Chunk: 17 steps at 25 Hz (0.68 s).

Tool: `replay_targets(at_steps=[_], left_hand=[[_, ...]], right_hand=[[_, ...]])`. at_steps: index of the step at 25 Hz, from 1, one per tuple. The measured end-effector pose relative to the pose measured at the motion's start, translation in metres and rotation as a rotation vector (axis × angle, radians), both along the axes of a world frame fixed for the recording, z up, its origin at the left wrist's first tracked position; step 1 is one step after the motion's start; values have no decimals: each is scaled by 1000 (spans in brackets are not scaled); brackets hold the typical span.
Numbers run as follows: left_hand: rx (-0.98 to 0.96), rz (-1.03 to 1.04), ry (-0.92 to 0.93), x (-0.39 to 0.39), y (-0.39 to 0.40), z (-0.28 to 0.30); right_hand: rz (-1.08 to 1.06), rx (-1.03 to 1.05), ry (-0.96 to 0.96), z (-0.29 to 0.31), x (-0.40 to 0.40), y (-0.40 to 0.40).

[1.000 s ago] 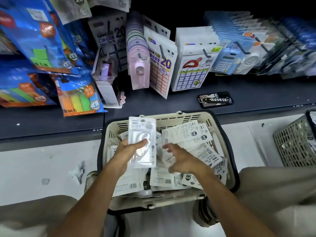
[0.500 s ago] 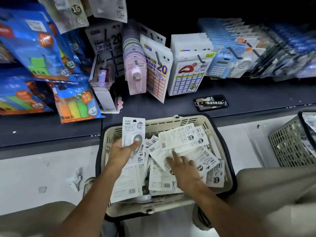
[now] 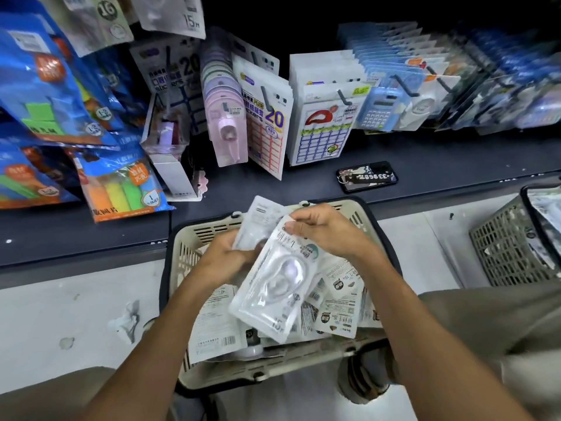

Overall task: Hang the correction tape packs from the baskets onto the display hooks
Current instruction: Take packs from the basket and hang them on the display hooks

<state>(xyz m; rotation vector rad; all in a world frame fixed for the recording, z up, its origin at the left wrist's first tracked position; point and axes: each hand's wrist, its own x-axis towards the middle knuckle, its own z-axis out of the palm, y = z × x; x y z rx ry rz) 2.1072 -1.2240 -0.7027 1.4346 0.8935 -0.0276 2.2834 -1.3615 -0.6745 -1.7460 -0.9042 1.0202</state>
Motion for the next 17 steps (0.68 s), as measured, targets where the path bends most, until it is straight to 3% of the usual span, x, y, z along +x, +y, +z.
replay_targets(at_steps=[3, 5, 8, 10, 11, 12, 14, 15, 17], left_hand=[[-424, 78, -141, -1, -7, -7], [-656, 104, -237, -7, -8, -14], [-650, -80, -180, -15, -3, -22], [-533, -107, -41, -16, -4, -29], [-483, -71, -9, -15, -6, -33], [-449, -28, -16, -14, -9, -36], [-389, 27, -26, -10, -19, -38], [-367, 32, -35, -8, -22, -40], [-310, 83, -42, -8, -24, -45]], right_hand=[[-269, 20, -151, -17, -13, 12], [-302, -18, -295, -31, -22, 21], [-268, -72, -412, -42, -38, 27], [-422, -51, -365, -50, -48, 22], [-569, -68, -251, -53, -50, 17], [-722, -136, -19, -54, -53, 14], [-846, -306, 627, -55, -66, 13], [-818, -324, 784, -57, -71, 13], [-767, -294, 807, -67, -77, 14]])
